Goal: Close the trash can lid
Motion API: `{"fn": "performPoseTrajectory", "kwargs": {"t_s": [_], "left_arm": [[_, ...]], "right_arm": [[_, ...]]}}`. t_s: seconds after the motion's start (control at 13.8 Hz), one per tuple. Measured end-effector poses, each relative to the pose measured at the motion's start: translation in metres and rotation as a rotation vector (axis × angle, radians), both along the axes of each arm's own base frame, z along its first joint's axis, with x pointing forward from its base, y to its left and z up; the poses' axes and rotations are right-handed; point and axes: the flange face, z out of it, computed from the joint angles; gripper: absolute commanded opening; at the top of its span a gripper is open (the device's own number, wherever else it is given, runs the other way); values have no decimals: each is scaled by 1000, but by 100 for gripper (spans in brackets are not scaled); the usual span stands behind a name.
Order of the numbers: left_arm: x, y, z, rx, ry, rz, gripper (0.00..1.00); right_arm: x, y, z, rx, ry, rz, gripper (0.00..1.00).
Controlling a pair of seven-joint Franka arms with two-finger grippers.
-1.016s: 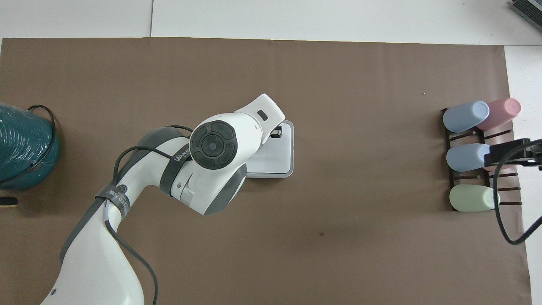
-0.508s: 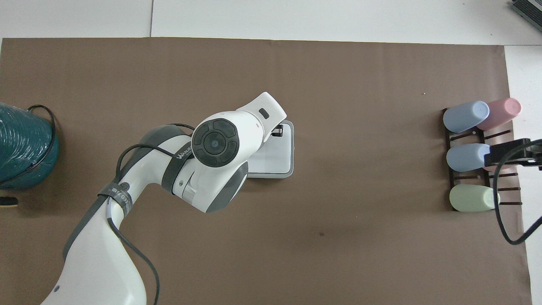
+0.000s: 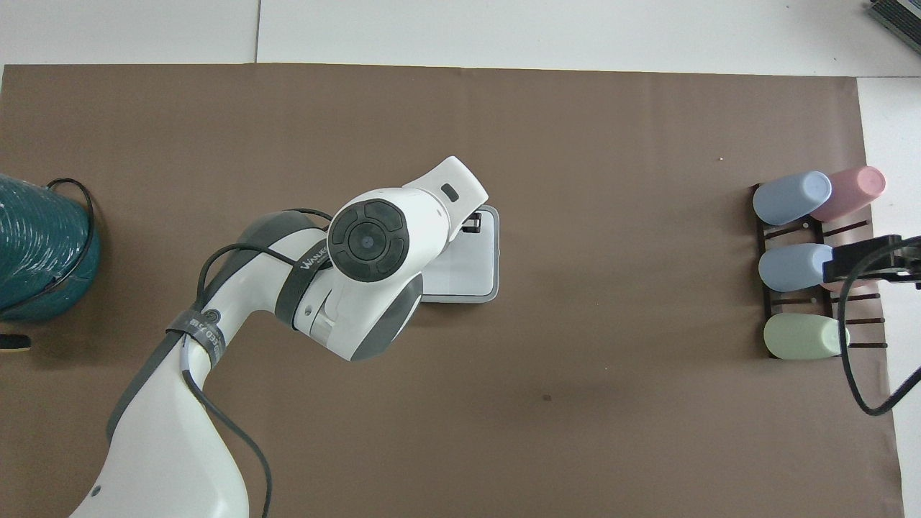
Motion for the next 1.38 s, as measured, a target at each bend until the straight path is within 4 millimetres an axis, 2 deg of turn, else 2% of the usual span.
{"fn": "performPoseTrajectory", "kwargs": {"t_s": [0.36, 0.58, 0.8, 0.94, 1.02, 1.09, 1.16, 1.23, 1.38], "left_arm": [[-13, 3, 15, 63, 86, -7, 0], [-22, 9, 35, 86, 113, -7, 0], [-32, 25, 58, 127, 160, 4, 2], [-37, 40, 71, 174, 184, 10, 15], [-38, 50, 75, 201, 184, 10, 27], [-36, 64, 80, 219, 182, 6, 51], [-34, 82, 84, 226, 180, -1, 87], [-31, 106, 89, 230, 178, 0, 100], [-28, 153, 97, 231, 179, 28, 100]], "right_arm": [[0, 0, 0, 0, 0, 0, 100], [0, 0, 0, 0, 0, 0, 100], [0, 0, 0, 0, 0, 0, 100], [0, 0, 0, 0, 0, 0, 100], [0, 0, 0, 0, 0, 0, 100], [0, 0, 0, 0, 0, 0, 100], [0, 0, 0, 0, 0, 0, 100], [0, 0, 0, 0, 0, 0, 100], [0, 0, 0, 0, 0, 0, 100]]}}
